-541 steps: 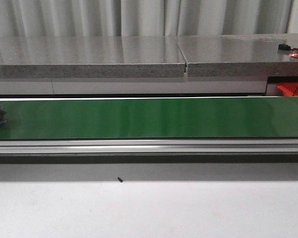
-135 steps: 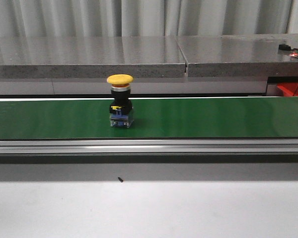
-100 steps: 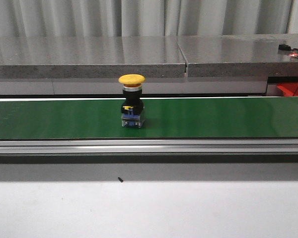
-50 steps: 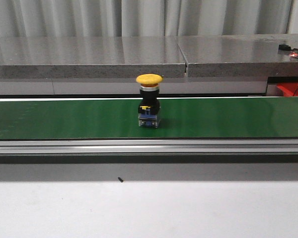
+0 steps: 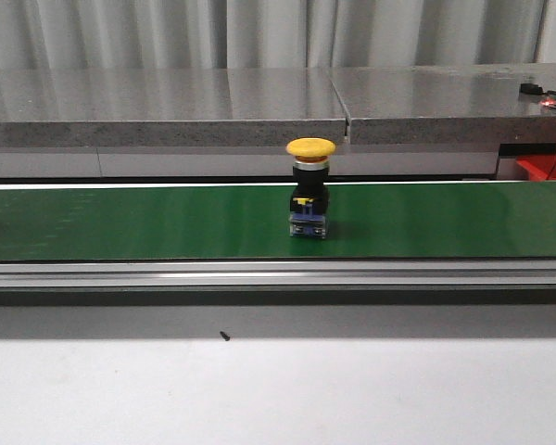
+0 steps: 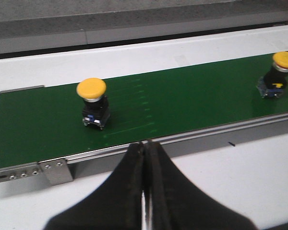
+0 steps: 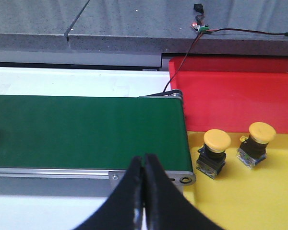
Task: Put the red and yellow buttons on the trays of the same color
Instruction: 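Withdraw the left gripper and bring the right gripper over the belt end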
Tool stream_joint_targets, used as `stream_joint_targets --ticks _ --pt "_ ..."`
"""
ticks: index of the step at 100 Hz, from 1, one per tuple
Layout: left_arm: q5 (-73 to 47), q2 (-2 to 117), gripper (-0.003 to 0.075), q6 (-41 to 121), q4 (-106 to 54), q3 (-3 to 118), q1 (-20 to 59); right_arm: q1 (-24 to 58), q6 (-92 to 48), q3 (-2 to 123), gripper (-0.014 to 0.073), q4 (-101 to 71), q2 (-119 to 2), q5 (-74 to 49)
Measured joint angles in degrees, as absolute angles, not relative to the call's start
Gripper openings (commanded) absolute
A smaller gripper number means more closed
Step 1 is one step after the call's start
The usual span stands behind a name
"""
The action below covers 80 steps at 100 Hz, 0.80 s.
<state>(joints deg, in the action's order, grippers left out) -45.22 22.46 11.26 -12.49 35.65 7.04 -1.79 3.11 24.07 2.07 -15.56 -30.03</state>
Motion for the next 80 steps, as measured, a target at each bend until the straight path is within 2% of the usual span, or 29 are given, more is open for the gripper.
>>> stream_joint_targets --ticks 17,46,80 --pt "-43.26 22.37 -0.0019 10.56 -14.94 33.76 9.73 -1.79 3.11 24.07 -0.0067 1.72 -15.56 -30.13" --pt "-41.2 21.67 -0.0019 9.55 -15.7 33.02 9.86 -1.39 3.11 24.81 -0.0067 0.98 -17.05 -30.03" --pt "-41.2 21.67 -0.0019 9.43 -15.7 33.02 9.86 4.36 3.11 32.22 -0.0067 0.64 -30.42 -34.21"
